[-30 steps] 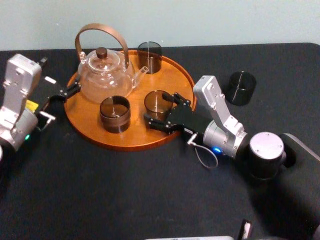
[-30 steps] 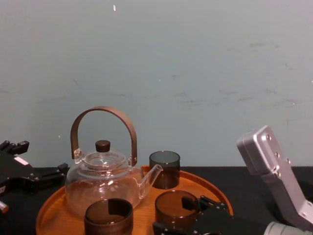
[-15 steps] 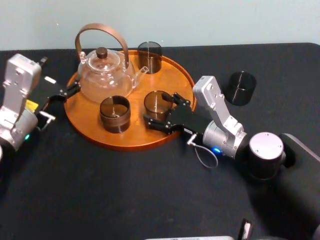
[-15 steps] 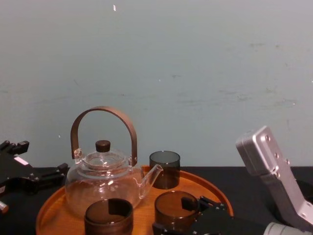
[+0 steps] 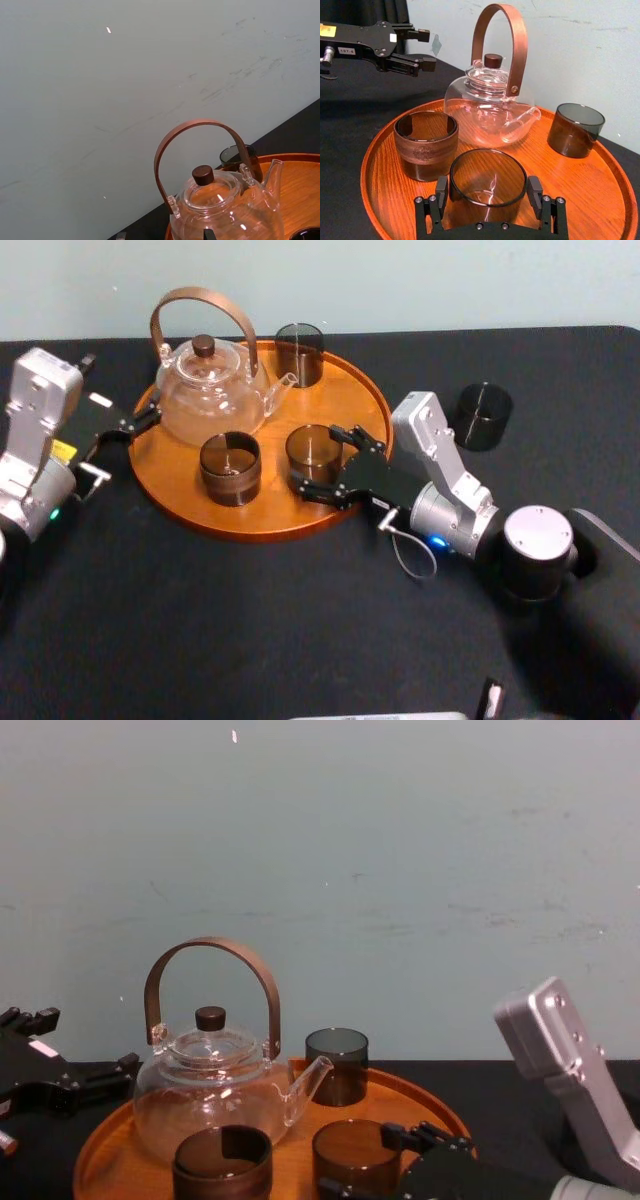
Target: Pick up the glass from the table and place it on the tray.
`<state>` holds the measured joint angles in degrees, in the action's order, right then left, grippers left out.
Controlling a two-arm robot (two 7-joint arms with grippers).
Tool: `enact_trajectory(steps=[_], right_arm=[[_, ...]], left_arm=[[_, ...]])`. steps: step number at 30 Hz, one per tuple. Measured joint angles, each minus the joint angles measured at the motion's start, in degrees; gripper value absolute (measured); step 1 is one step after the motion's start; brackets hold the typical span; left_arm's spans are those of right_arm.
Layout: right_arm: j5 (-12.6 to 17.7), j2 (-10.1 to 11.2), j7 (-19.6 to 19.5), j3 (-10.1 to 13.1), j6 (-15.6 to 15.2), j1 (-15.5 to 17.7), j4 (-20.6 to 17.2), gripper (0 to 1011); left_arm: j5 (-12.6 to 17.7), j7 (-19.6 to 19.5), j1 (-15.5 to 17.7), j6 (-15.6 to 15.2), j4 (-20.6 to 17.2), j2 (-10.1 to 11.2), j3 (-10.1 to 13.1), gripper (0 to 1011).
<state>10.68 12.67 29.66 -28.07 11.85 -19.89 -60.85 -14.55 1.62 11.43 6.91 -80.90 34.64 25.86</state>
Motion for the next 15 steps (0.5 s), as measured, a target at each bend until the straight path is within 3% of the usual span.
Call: enact_trajectory(steps=[15], right_arm=[[1.0, 4.5, -1.7, 1.5, -4.4, 6.3, -9.8, 1002]], left_arm=[[0.0, 0.0, 0.0, 0.0, 0.0, 0.0, 0.0, 1001]])
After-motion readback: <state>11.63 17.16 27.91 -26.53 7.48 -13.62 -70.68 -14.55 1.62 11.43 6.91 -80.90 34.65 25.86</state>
